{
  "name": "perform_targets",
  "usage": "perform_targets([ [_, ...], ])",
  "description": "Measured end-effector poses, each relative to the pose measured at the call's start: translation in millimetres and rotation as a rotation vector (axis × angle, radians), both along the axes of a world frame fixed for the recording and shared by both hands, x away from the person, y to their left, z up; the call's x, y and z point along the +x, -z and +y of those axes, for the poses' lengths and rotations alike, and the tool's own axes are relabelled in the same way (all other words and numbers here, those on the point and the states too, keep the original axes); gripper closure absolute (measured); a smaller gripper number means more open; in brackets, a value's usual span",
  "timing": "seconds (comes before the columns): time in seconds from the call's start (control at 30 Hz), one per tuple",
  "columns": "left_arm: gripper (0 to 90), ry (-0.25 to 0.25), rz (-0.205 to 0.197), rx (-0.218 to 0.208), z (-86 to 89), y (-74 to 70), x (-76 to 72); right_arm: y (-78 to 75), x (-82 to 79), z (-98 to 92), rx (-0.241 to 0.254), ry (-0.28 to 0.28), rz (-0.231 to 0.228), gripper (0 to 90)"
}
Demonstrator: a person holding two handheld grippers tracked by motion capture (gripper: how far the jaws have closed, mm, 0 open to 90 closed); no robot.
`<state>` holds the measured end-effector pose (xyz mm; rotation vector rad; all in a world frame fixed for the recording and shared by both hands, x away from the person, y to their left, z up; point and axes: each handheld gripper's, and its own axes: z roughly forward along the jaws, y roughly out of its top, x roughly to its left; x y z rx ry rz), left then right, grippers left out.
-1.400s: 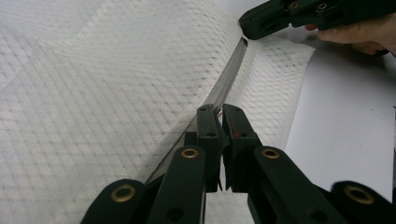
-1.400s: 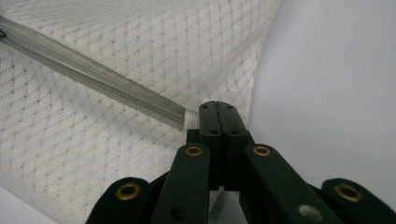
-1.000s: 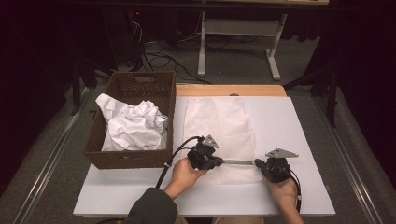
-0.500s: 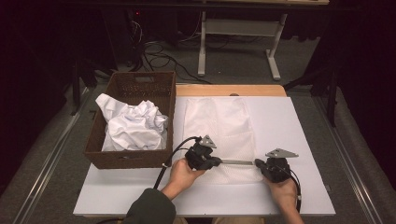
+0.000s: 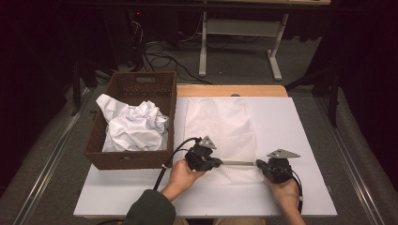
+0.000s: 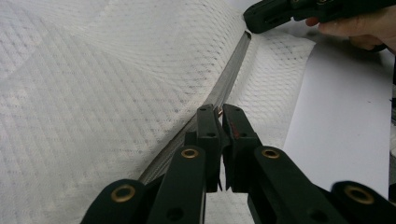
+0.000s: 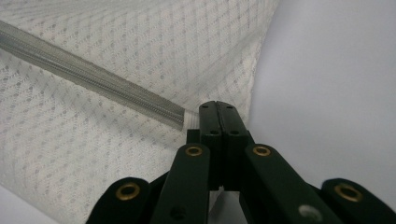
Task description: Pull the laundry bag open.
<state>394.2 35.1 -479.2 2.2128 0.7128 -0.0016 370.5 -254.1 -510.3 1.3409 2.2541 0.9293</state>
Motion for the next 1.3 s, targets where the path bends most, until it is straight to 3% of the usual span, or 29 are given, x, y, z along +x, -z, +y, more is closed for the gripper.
perform_targets([
  [1.1,86.5,0.02,0.016,-0.019,3.2,-0.4,-1.8,-0.2,-0.4,1.4,-0.017,-0.006,-0.006,90.0],
  [1.3,86.6,0.01,0.009,-0.009,11.6,-3.0,-3.4,-0.2,-0.2,1.2,-0.016,-0.006,-0.005,90.0],
])
